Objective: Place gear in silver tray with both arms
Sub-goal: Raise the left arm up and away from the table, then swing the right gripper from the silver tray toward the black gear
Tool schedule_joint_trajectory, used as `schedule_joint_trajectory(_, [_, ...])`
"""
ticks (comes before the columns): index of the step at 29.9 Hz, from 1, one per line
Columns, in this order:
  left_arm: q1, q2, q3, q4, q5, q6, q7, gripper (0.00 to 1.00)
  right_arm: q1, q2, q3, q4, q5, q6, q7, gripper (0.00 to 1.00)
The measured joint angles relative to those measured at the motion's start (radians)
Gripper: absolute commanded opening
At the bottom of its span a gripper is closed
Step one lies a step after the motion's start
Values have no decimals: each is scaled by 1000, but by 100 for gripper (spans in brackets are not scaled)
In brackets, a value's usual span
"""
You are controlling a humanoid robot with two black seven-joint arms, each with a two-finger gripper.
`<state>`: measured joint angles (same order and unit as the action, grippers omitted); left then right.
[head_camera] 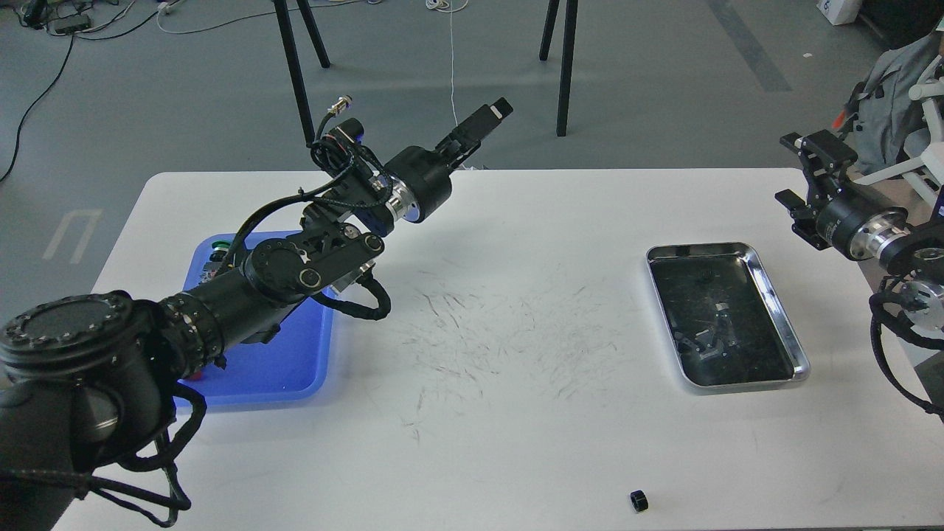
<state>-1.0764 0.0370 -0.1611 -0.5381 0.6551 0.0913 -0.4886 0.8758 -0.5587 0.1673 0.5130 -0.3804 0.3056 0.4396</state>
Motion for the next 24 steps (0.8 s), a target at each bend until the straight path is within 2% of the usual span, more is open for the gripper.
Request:
schedule_joint_trajectory(6, [-28, 46, -7, 0, -88, 0, 0, 99, 24, -10, -23, 159, -206, 5, 16, 98])
schedule_joint_trajectory(13, [-32, 54, -33, 0, -94, 25, 0, 99, 44, -2, -62, 210, -254, 12, 21, 98])
schedule_joint_trajectory(24, [-32, 57, -39, 0, -94, 34, 0, 99, 46, -10, -80, 375, -436, 15, 35, 98])
